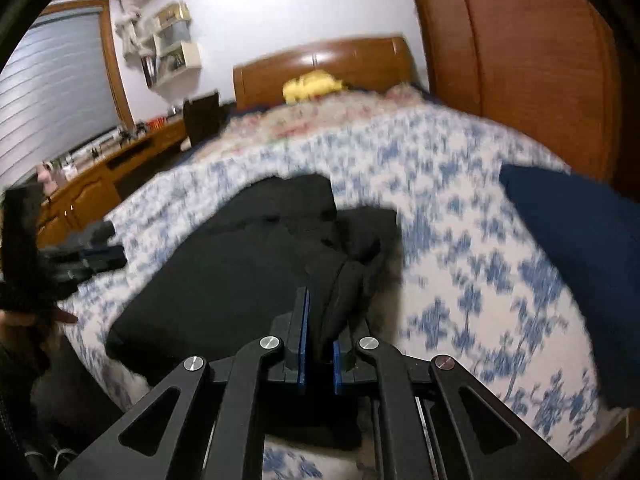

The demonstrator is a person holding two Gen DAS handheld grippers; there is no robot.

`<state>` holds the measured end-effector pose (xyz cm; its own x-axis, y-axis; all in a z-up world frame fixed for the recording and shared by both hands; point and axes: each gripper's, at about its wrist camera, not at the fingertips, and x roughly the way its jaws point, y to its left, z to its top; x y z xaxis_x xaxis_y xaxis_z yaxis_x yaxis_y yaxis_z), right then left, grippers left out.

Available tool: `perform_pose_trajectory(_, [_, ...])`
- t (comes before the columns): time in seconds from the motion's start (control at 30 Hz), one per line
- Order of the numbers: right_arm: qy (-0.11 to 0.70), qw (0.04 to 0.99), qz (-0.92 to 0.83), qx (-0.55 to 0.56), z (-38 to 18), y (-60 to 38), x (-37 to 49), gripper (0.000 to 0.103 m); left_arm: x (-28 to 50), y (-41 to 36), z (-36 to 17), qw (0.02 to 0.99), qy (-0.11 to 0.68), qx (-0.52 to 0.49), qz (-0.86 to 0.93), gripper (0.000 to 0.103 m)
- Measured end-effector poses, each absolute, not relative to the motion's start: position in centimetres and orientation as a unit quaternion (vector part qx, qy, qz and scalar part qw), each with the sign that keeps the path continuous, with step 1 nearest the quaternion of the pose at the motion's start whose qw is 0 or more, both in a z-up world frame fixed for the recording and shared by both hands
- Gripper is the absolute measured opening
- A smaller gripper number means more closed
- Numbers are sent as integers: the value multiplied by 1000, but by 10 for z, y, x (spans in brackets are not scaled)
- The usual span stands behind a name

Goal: Fold large clothes

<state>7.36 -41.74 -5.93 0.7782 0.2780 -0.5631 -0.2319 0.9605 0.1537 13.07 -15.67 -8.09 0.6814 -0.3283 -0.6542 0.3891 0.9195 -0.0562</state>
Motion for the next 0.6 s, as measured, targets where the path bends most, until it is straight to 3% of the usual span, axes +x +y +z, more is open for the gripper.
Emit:
perform_pose_trajectory(0.1, [296, 946, 130, 29, -49, -412, 72, 11, 129, -158, -81, 916, 349, 44, -196, 37])
perform_pose_trajectory(0.2, [276, 955, 105, 20, -31, -413, 68, 35, 125, -155, -81, 916, 348, 43, -193, 37])
perform_pose_trajectory(0.33, [235, 966, 105, 18, -7, -407, 54, 53, 120, -147, -77, 919, 344, 37, -188, 37])
perform_pose_trajectory(0.6, [234, 959, 158, -16, 2, -349, 54, 53, 110, -121, -72, 925, 334, 25, -179, 37])
